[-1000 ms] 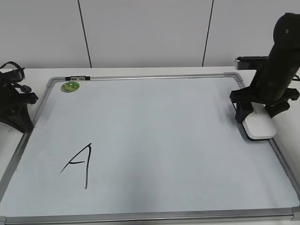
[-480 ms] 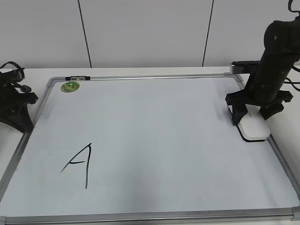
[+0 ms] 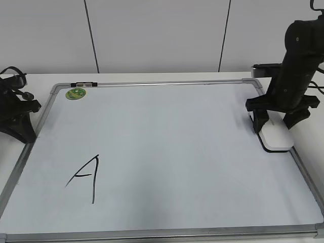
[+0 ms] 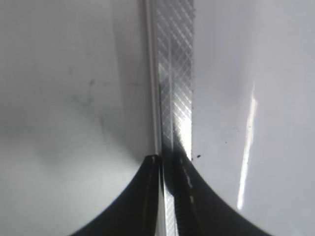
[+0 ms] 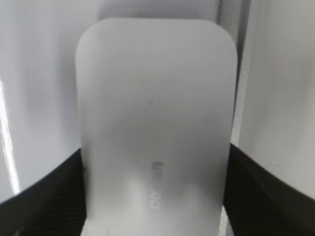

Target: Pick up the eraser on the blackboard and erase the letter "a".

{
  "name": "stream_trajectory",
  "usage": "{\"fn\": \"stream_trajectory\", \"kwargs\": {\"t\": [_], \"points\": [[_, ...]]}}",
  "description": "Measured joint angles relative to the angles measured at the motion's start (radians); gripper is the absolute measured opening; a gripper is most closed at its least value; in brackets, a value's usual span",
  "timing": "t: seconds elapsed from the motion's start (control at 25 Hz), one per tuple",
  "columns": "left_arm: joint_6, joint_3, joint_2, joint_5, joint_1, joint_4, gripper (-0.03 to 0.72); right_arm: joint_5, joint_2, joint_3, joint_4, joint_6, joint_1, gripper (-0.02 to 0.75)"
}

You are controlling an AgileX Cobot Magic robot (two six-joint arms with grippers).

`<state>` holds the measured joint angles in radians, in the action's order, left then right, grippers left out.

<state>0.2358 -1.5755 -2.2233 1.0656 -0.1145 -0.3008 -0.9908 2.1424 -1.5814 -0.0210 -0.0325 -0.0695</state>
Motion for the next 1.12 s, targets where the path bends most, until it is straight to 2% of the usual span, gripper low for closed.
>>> {"fn": "stream_trajectory", "kwargs": {"t": [0.44, 0.64, 0.8, 0.92, 1.12], "points": [[-0.005, 0.000, 0.003, 0.000, 0.000, 0.002, 0.085, -0.098, -0.015, -0.123, -0.019, 0.000, 0.000, 0.569], [-0.026, -0.035, 0.007, 0.009, 0.000, 0.045, 0.206, -0.152, -0.042, -0.154, -0.019, 0.016, 0.000, 0.569], [-0.058, -0.156, 0.007, 0.091, -0.008, 0.088, 0.333, -0.202, -0.075, -0.168, -0.013, 0.032, 0.000, 0.568], [-0.073, -0.233, 0.024, 0.130, -0.010, 0.089, 0.365, -0.224, -0.109, -0.168, -0.008, 0.051, 0.000, 0.568], [-0.085, -0.249, 0.130, 0.145, 0.014, 0.071, 0.373, -0.228, -0.174, -0.168, 0.002, 0.057, 0.000, 0.568]]}}
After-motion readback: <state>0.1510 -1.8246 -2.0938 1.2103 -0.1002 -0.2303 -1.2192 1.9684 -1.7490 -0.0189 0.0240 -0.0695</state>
